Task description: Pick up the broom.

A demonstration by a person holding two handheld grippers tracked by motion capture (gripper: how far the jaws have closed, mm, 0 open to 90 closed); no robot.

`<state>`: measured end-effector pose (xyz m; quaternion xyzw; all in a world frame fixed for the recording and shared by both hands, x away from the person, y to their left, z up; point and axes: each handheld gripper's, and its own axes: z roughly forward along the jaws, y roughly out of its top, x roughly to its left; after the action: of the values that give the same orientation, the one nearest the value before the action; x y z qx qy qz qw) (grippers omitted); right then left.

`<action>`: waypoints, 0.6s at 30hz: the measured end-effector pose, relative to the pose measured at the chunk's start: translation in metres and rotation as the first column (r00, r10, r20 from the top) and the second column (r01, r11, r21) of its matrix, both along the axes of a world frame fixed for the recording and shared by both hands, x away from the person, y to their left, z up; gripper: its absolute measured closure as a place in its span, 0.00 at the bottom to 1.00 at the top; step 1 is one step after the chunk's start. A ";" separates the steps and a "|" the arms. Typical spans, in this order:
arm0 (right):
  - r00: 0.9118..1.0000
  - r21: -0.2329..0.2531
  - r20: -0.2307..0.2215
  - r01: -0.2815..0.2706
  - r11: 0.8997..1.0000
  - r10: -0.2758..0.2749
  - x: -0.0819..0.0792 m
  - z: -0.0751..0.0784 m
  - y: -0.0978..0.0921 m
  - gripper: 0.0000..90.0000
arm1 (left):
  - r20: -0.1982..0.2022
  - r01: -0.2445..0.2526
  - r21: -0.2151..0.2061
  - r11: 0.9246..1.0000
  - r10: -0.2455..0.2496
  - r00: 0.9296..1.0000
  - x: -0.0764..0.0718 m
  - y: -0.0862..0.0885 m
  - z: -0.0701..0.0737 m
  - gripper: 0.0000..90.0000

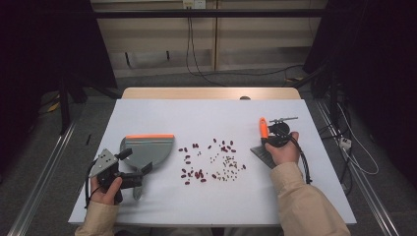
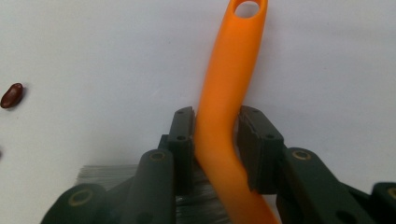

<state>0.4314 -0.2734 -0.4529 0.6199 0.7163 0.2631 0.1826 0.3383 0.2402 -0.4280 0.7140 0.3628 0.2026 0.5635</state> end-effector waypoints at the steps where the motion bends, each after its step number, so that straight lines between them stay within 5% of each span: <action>1: 1.000 -0.003 0.003 0.003 1.000 -0.003 -0.001 0.000 0.000 0.76 | 0.001 0.002 0.000 1.000 -0.002 1.000 0.000 0.000 0.000 0.04; 12: 1.000 0.011 0.016 -0.006 1.000 0.006 -0.002 0.000 -0.002 0.76 | 0.021 0.005 0.006 1.000 -0.005 1.000 -0.003 -0.007 0.006 0.04; 18: 1.000 0.084 0.025 -0.016 0.996 0.014 -0.003 0.004 -0.010 0.77 | 0.024 0.006 0.003 1.000 -0.006 1.000 -0.008 -0.009 0.009 0.04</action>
<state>0.4285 -0.2838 -0.4490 0.6185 0.7070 0.3019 0.1630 0.3307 0.2307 -0.4190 0.7134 0.3536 0.2097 0.5675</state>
